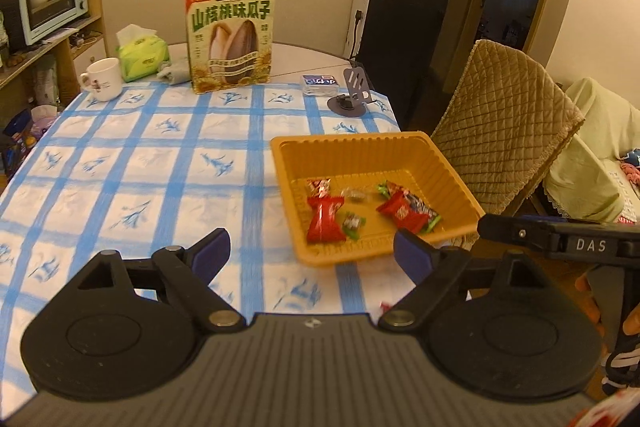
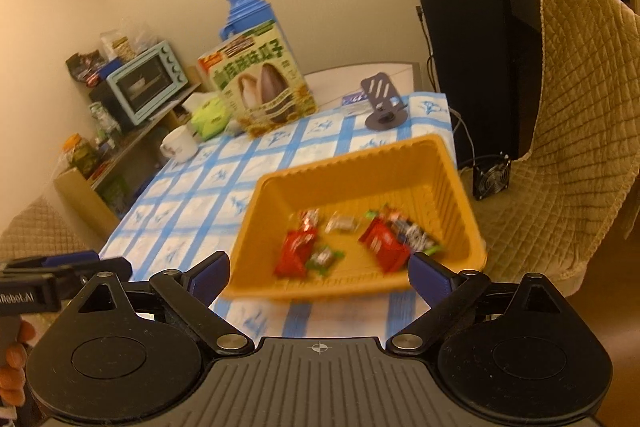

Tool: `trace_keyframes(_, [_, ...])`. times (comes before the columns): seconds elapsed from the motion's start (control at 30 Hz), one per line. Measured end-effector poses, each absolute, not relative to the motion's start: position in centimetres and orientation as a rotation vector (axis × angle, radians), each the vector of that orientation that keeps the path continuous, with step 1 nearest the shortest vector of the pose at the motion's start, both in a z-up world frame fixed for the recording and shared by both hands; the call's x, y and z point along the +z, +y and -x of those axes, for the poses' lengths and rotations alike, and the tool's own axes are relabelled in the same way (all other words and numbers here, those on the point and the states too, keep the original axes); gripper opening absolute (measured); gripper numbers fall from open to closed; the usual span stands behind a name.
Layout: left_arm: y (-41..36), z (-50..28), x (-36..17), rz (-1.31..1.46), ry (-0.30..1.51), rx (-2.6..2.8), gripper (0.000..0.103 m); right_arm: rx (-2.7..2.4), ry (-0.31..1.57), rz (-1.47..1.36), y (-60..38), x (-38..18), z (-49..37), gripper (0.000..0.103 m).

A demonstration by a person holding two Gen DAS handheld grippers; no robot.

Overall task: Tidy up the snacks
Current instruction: 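Withdraw both tools from the tray back over the tablecloth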

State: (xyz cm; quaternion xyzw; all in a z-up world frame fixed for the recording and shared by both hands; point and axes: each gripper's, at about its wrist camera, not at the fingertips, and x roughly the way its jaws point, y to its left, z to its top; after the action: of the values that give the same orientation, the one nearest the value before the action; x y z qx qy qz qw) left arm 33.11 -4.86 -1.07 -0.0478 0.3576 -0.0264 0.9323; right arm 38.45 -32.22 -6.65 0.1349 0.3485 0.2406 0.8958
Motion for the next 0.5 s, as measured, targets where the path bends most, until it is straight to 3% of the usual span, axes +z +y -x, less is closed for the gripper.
trace_keyframes(0.5, [-0.3,-21.3,-2.2,0.092,0.780,-0.044,0.088,0.515,0.790,-0.243,-28.2,-7.7,-26.8,0.095])
